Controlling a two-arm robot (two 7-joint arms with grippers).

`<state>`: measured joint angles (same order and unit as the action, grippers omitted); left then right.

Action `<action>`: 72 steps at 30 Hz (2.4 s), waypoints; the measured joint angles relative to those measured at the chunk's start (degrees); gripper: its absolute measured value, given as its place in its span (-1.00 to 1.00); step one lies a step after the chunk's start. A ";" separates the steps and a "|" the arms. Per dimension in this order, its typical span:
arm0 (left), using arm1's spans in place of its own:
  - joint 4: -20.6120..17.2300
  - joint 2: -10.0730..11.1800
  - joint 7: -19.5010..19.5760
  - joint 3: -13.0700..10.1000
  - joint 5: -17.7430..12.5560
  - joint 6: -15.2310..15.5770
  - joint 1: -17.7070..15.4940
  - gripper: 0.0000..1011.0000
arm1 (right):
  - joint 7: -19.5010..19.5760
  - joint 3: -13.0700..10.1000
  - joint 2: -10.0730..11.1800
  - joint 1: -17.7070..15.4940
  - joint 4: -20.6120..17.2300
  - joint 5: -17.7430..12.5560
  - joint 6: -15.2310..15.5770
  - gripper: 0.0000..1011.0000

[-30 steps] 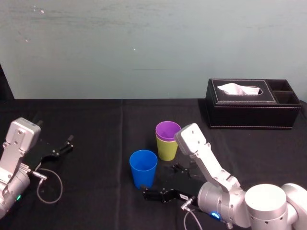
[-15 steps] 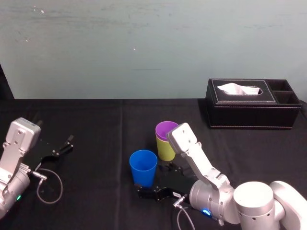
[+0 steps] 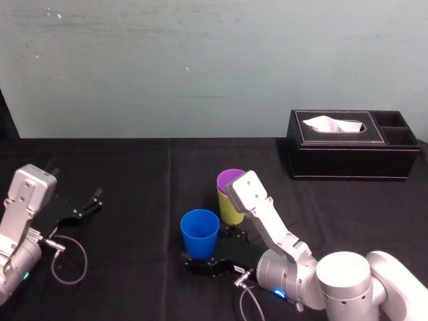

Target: Stack the three plastic cups sequentially using one hand.

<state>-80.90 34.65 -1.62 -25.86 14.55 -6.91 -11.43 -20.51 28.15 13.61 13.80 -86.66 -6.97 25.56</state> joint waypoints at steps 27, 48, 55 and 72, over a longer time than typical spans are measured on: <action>0.00 0.00 0.00 0.00 0.00 0.00 0.00 0.98 | 0.65 -0.78 -2.28 0.92 2.95 0.74 -0.87 0.99; 0.00 0.00 0.00 0.00 0.00 0.00 0.00 0.98 | 0.52 -0.99 -2.59 1.15 3.43 0.53 -0.81 0.84; 0.00 0.00 0.00 0.00 0.00 0.00 0.00 0.98 | 0.49 -0.97 -2.55 1.11 3.39 0.53 -0.76 0.49; 0.00 0.00 0.00 0.00 0.00 0.00 0.00 0.98 | 0.33 -0.82 -1.75 0.77 1.46 0.81 -0.44 0.40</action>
<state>-80.90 34.65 -1.62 -25.86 14.55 -6.91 -11.43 -20.18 27.33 11.86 14.58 -85.20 -6.16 25.11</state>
